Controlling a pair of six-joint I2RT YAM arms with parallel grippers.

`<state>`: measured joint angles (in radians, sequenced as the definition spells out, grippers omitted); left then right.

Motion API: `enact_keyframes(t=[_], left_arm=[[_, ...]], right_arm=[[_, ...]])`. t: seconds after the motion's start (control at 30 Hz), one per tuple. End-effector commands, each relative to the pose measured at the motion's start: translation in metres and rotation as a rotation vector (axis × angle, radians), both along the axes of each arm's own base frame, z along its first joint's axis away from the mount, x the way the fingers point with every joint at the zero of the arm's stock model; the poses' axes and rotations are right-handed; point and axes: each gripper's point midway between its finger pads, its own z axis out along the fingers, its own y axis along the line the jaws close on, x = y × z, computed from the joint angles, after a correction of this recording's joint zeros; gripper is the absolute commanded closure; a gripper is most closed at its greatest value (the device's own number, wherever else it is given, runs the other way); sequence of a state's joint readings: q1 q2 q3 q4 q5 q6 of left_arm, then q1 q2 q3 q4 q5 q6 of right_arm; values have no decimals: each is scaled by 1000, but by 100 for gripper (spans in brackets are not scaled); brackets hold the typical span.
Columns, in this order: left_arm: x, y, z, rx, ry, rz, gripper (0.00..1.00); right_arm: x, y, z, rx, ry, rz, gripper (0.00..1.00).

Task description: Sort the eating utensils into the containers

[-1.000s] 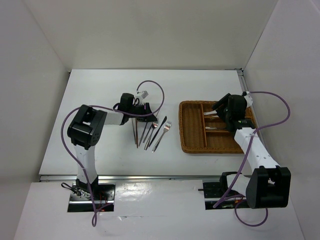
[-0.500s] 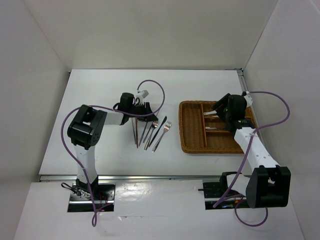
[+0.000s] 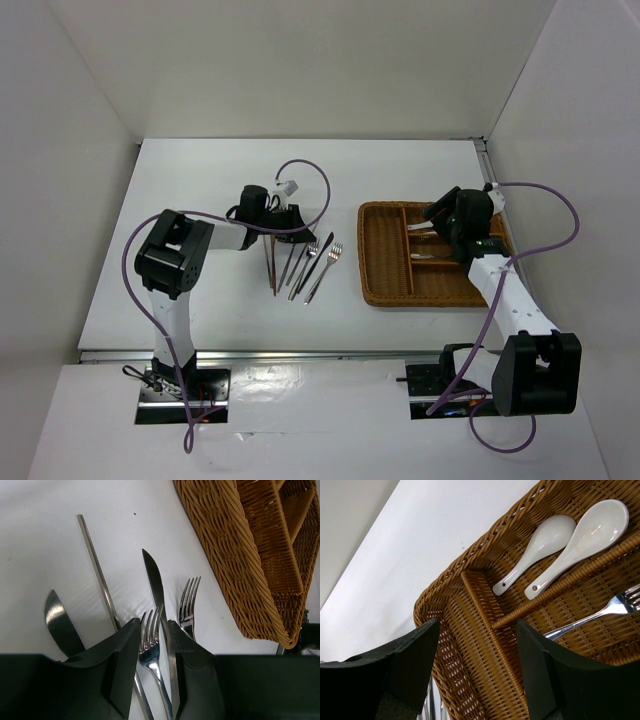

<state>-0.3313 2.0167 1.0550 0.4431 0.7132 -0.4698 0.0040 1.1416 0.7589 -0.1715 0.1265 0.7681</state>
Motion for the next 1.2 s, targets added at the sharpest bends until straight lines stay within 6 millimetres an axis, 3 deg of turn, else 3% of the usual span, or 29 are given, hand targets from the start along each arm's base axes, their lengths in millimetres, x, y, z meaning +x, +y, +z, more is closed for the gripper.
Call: enact_keyframes(t=[0.0, 0.5, 0.83, 1.0, 1.07, 1.17], left_arm=[[4, -7, 4, -23, -60, -55, 58], [7, -14, -9, -9, -52, -97, 57], [6, -15, -9, -16, -58, -116, 82], [9, -16, 2, -21, -73, -103, 87], [10, -16, 18, -29, -100, -103, 88], [11, -14, 36, -26, -125, -88, 89]], right_arm=[[6, -1, 6, -11, -40, 3, 30], [7, 1, 2, -7, -31, 11, 30], [7, 1, 2, -7, -31, 11, 30], [10, 12, 22, -20, -105, 104, 31], [9, 25, 24, -23, -125, 196, 31], [9, 53, 45, -20, -219, 386, 31]])
